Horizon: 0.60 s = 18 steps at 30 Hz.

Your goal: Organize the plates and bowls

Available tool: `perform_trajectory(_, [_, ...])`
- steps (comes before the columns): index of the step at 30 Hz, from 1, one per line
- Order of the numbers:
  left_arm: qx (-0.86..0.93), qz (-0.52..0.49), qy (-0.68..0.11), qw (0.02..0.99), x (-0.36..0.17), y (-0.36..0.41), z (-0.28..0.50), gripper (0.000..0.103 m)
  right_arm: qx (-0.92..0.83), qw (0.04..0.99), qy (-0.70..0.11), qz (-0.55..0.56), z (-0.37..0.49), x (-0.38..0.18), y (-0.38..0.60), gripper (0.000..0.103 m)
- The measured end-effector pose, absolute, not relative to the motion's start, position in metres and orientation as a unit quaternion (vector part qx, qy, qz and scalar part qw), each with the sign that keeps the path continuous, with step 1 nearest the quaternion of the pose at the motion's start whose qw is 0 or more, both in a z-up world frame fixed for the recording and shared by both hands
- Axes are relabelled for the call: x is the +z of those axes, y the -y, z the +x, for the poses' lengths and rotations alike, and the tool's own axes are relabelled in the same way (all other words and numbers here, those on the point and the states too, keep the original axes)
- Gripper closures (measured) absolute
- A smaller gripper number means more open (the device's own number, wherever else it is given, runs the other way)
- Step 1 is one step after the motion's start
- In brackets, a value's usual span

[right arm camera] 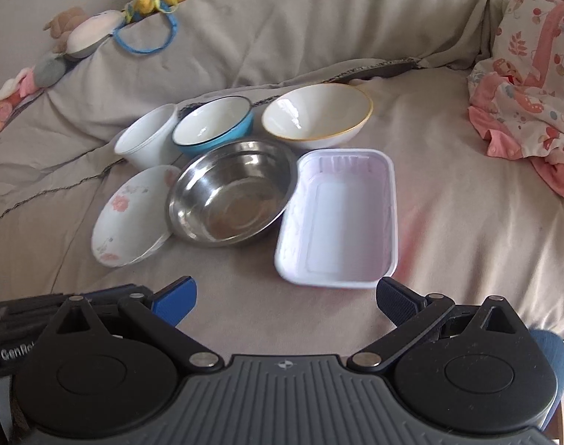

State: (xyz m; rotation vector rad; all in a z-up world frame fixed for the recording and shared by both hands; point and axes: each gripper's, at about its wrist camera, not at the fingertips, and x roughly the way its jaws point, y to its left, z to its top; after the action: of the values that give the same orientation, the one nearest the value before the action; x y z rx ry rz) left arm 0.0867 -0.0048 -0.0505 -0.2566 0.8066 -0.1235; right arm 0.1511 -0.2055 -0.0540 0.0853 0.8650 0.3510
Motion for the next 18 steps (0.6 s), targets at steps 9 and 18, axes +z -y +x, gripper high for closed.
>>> perform_trajectory(9, [-0.058,-0.162,-0.427,0.888,-0.090,0.029,0.160,0.085,0.085,0.894,-0.431,0.091,0.254,-0.100,0.245,0.000])
perform_trajectory(18, [-0.067,-0.163,-0.462,0.870,-0.115,0.044,0.187,0.084,0.174,0.880,-0.413,0.157,0.256,-0.140,0.254,0.045])
